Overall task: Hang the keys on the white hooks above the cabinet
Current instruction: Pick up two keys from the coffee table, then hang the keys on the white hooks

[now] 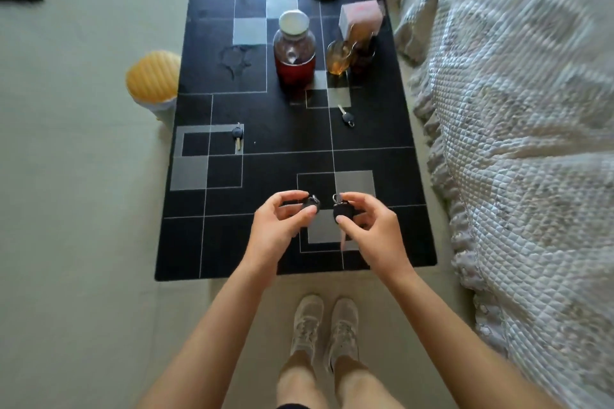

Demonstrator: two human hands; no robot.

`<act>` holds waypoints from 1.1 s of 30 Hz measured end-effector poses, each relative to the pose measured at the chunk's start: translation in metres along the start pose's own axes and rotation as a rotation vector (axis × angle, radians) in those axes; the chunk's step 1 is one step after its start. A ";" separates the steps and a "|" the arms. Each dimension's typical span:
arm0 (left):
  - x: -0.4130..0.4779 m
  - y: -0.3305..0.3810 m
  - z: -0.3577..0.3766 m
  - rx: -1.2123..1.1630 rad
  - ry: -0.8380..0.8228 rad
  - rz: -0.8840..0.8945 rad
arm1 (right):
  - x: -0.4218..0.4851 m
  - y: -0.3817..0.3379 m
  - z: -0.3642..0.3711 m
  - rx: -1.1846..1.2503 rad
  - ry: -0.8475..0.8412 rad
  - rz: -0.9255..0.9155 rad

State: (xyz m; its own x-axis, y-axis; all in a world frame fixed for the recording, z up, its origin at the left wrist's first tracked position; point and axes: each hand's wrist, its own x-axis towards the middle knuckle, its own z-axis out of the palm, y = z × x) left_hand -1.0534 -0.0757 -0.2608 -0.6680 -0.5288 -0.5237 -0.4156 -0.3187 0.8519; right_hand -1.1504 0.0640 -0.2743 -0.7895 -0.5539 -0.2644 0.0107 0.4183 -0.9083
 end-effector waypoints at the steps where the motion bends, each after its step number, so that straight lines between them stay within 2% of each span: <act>1: -0.009 0.015 0.006 -0.009 -0.011 0.026 | -0.006 -0.014 -0.012 0.009 0.018 -0.023; 9: -0.069 0.139 0.059 -0.108 -0.118 0.333 | -0.051 -0.116 -0.114 0.034 0.187 -0.202; 16: -0.105 0.201 0.086 -0.139 -0.235 0.524 | -0.079 -0.176 -0.169 0.014 0.364 -0.292; 20: -0.126 0.225 0.088 -0.164 -0.310 0.567 | -0.101 -0.207 -0.175 -0.023 0.479 -0.338; 26: -0.150 0.245 0.085 -0.213 -0.537 0.563 | -0.145 -0.237 -0.152 -0.065 0.685 -0.354; 33: -0.183 0.239 0.087 -0.043 -0.823 0.570 | -0.220 -0.234 -0.125 -0.011 0.961 -0.260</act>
State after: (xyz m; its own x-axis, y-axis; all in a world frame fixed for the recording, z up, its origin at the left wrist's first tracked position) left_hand -1.0841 0.0132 0.0382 -0.9865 0.0924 0.1349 0.1113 -0.2243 0.9681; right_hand -1.0560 0.1777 0.0370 -0.9281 0.1871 0.3218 -0.2351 0.3756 -0.8965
